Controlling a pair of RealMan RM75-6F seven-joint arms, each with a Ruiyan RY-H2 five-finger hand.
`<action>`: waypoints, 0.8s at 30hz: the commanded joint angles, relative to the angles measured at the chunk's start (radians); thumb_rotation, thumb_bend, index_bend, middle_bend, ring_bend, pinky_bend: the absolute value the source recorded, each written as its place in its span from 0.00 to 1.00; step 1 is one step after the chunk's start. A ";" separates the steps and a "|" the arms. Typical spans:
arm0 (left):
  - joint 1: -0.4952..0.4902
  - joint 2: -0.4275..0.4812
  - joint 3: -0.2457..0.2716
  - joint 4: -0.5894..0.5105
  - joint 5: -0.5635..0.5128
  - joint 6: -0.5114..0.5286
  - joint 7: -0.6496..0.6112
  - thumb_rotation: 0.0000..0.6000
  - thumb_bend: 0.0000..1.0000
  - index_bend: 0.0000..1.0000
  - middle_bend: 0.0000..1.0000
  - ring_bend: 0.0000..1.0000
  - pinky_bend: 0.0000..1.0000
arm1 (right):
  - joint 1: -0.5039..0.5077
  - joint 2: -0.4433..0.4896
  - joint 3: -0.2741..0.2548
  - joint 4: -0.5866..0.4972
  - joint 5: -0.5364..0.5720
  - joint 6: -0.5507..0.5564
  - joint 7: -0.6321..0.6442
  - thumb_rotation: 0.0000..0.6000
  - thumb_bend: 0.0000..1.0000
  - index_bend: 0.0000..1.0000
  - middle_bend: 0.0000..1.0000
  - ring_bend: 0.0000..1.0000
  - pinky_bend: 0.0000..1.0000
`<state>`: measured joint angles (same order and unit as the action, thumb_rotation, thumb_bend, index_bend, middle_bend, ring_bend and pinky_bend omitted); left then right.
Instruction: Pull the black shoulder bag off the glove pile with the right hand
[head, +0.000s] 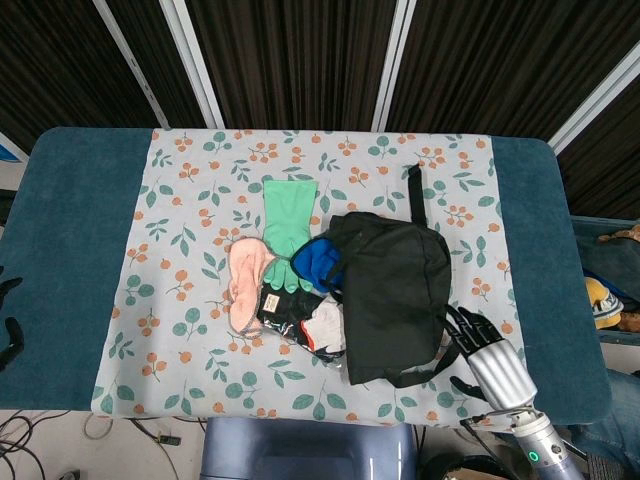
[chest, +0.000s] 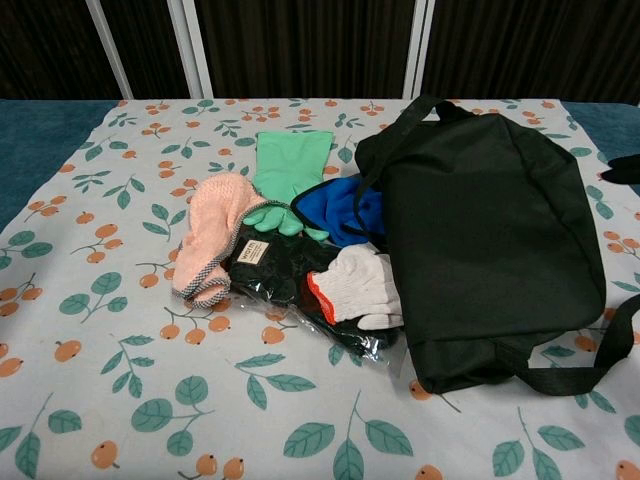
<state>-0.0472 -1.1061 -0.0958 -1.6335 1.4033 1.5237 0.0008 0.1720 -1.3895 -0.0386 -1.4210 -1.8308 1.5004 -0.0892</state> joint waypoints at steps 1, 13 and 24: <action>-0.001 0.001 -0.001 -0.003 -0.003 -0.002 0.002 1.00 0.70 0.18 0.06 0.08 0.03 | 0.011 -0.040 -0.017 0.027 -0.026 -0.010 -0.028 1.00 0.15 0.03 0.02 0.09 0.19; 0.000 0.004 0.000 -0.005 -0.007 -0.006 0.001 1.00 0.70 0.18 0.06 0.08 0.03 | 0.033 -0.140 -0.050 0.108 -0.054 -0.053 -0.065 1.00 0.15 0.03 0.02 0.09 0.19; 0.001 0.001 -0.002 -0.006 -0.013 -0.005 0.012 1.00 0.70 0.18 0.06 0.08 0.03 | 0.052 -0.234 -0.046 0.231 -0.064 -0.041 -0.067 1.00 0.15 0.03 0.02 0.09 0.18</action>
<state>-0.0463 -1.1048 -0.0981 -1.6398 1.3905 1.5189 0.0123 0.2191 -1.6096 -0.0870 -1.2061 -1.8943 1.4562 -0.1609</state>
